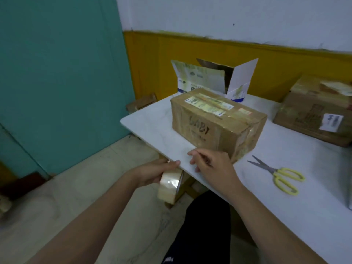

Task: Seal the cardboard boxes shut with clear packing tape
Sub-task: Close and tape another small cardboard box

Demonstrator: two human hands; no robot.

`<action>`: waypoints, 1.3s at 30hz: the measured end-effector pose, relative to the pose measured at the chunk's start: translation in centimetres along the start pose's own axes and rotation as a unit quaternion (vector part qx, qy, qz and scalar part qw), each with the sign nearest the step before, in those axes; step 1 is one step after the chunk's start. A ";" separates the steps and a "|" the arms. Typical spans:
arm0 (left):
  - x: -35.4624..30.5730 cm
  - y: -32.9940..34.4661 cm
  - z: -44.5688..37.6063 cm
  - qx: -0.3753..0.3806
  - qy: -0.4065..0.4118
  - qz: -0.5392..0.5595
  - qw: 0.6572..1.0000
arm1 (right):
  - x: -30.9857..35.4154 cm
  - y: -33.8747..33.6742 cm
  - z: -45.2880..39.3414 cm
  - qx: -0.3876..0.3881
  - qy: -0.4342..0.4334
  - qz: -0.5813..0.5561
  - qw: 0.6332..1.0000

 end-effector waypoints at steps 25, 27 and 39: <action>-18.8 -1.2 8.5 0.105 -0.047 -0.512 0.851 | 5.1 -5.0 -5.3 0.210 0.173 -0.157 0.949; -20.2 0.2 8.7 0.121 -0.001 -0.524 0.843 | 6.0 -8.1 -4.7 0.199 0.183 -0.113 0.956; -21.9 6.9 8.1 0.060 0.156 -0.495 0.853 | 5.2 -18.1 -2.5 0.057 0.170 0.017 0.984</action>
Point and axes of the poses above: each hand's wrist, its own z-axis away from the middle knuckle, its own y-axis out of the palm, x = y × z, the point moved 4 cm from there along -z, towards the middle knuckle, and after that the axes turned 1 degree about z, right-handed, at the moved point
